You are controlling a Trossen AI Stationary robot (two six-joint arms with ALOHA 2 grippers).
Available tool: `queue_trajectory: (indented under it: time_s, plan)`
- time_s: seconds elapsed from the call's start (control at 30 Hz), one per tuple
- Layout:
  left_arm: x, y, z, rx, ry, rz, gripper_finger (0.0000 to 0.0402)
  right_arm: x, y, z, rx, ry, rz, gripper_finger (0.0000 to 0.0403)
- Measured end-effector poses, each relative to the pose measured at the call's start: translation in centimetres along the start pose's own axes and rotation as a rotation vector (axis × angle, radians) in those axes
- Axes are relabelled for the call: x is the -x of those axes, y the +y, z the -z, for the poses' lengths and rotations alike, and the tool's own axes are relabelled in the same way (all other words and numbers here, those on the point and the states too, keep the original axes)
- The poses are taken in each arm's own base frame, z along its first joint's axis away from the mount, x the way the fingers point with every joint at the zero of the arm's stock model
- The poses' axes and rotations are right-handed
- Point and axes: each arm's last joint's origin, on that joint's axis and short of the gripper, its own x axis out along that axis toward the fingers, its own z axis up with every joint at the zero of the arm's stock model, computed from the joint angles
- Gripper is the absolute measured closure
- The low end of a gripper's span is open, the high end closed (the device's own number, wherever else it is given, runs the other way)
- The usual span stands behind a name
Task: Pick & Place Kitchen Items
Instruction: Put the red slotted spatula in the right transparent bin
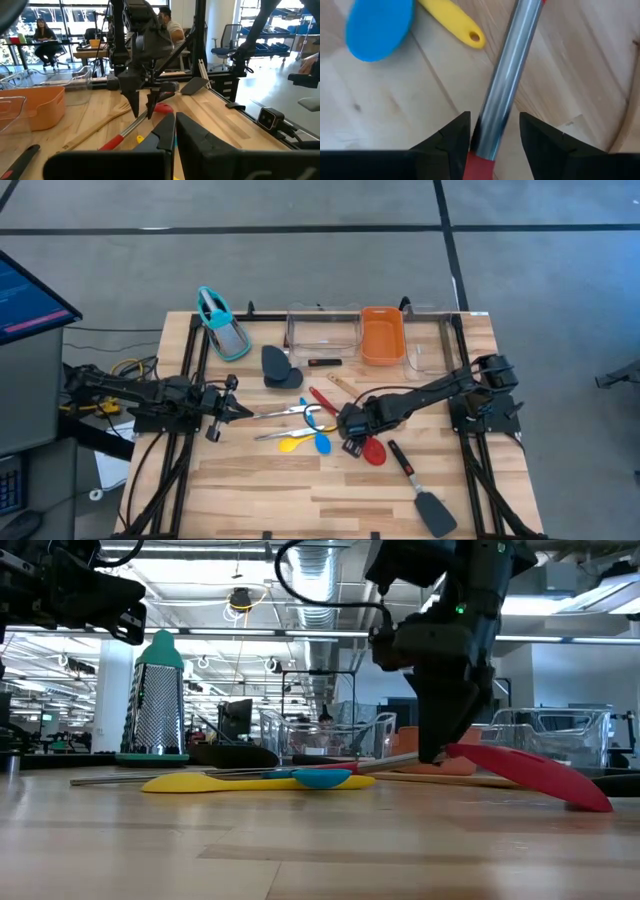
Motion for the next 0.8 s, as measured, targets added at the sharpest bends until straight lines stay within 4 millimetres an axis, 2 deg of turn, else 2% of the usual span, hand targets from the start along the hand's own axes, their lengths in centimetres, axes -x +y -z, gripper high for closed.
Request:
queue_trajectory:
  time_s: [0.3,0.53,0.8]
  plan:
    - [0.0,0.0,0.0,0.0,0.004,0.0,0.0399,-1.8,0.3,0.1,0.008,0.022,0.015,0.0264]
    - [-0.2,0.0,0.3,0.001,0.028,0.0,0.0399,-1.7,0.2,0.1,0.008,0.02,0.018,0.0347]
    - [-0.2,0.0,0.3,0.001,0.032,0.0,0.0399,-1.7,0.2,0.2,0.011,0.025,0.023,0.0356]
